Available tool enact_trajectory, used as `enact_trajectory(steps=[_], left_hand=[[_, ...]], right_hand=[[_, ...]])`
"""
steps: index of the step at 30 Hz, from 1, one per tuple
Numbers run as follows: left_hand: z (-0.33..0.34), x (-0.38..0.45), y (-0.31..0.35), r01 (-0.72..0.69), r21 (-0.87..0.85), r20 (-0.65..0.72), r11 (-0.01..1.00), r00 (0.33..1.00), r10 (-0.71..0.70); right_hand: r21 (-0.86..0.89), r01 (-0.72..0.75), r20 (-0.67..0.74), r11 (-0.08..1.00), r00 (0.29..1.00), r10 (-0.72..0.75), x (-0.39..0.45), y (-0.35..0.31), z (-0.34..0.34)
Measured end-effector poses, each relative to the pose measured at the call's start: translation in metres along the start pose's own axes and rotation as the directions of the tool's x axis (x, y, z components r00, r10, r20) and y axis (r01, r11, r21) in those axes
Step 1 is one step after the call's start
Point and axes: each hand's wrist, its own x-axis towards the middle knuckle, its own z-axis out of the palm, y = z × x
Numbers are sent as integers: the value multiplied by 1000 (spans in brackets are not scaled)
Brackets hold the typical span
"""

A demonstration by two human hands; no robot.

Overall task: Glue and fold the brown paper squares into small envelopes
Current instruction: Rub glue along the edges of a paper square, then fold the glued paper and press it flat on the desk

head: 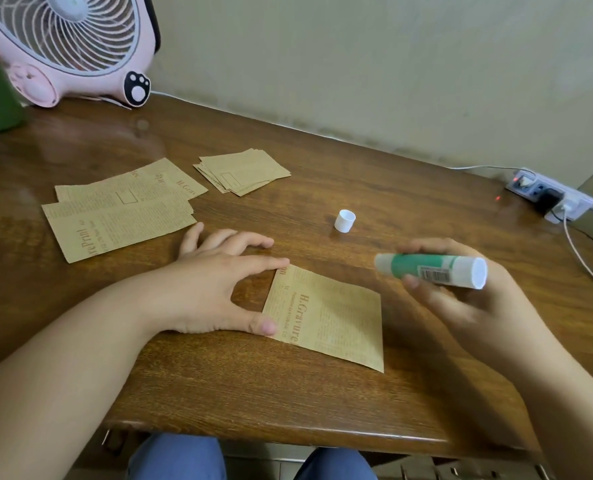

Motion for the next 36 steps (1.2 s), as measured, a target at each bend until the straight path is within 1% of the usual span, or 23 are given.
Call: enact_trajectory(steps=[2,4,6,7,9,11,13,16,18,20,22,24,27,32,34,36], left_hand=[[1,-1,1,-5,-15,-28,1000,1000,5],[3,-1,2,1,-26,-84,1000,996,-3],[5,0,5,10,-40,-171,999,985,-17],[5,1,6,15,-57,-217,998,976,-27],[6,3,8,28,-91,-283,995,958,-53],[4,5,11,36,-127,-303,991,950,-73],[2,7,14,45,-160,-308,986,947,-93],[2,8,15,35,-204,-341,978,934,-104],[0,10,13,39,-277,-390,960,909,-150],[-8,15,6,43,-318,-476,947,857,-198],[-22,28,-4,73,-298,-552,952,800,-234],[-38,49,-17,127,-234,-589,964,770,-244],[-53,88,-36,201,-168,-593,965,761,-262],[-55,130,-58,340,-133,-422,931,831,-364],[-55,136,-64,357,-138,-400,924,833,-382],[-57,139,-66,352,-111,-410,929,835,-366]], right_hand=[[-14,40,-56,999,998,-40,4,-2,9],[-36,49,-55,998,997,-51,11,-2,19],[-94,77,-55,993,995,-82,17,1,26],[-122,85,-40,989,995,-91,20,3,30],[-115,54,21,992,998,-52,23,6,34],[-97,56,74,994,996,-49,27,11,37],[-112,80,90,990,993,-70,32,15,38],[-77,76,103,994,992,-68,40,24,34],[-78,55,121,995,992,-45,45,32,29],[-128,59,82,990,995,-49,51,42,24],[-230,64,22,971,998,-60,56,52,22],[-322,63,10,945,998,-63,57,60,23],[-379,69,25,923,998,-64,57,65,27],[-431,14,-26,902,999,-27,59,70,29],[-435,-4,-25,901,1000,-8,59,73,28],[-435,-2,5,900,1000,4,59,74,28]])
